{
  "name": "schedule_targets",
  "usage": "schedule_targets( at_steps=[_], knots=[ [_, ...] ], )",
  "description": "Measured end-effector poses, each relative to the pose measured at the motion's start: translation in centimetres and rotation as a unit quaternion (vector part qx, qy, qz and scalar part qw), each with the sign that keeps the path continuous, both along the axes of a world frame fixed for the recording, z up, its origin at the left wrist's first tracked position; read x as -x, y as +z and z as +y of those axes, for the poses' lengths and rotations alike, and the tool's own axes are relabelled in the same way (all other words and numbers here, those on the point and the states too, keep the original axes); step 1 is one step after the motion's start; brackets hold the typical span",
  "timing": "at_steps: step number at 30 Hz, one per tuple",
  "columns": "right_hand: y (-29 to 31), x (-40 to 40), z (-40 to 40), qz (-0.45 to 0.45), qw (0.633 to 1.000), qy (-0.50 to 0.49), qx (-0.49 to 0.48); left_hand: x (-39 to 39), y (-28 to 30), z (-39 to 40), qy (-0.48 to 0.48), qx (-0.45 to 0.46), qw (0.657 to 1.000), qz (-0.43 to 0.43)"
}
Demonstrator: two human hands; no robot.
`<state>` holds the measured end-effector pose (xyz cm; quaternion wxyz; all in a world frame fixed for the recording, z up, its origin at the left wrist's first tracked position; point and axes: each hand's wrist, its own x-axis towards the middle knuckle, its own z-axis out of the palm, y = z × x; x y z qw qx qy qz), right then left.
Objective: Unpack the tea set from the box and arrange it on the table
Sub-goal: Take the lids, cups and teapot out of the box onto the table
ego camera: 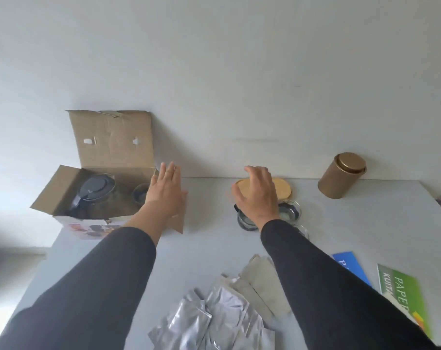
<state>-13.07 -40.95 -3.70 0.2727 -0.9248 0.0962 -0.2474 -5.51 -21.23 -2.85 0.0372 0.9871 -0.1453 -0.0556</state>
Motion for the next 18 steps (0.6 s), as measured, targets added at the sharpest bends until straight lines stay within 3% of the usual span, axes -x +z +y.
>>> schedule_targets(
  at_steps=[7,12,18],
  knots=[
    [2.6,-5.8,12.5,0.02,0.991,0.125,0.046,-3.6,0.6,12.5,0.057,-0.006,0.998,0.002],
    [1.9,-9.5,21.4,0.153,0.972,0.174,0.039,-6.0,-1.4,19.2,0.032,0.004,0.999,0.031],
    [-0.3,-12.1,27.0,0.318,0.941,0.094,0.069,-7.9,-3.8,23.3,-0.033,0.019,0.999,0.018]
  ],
)
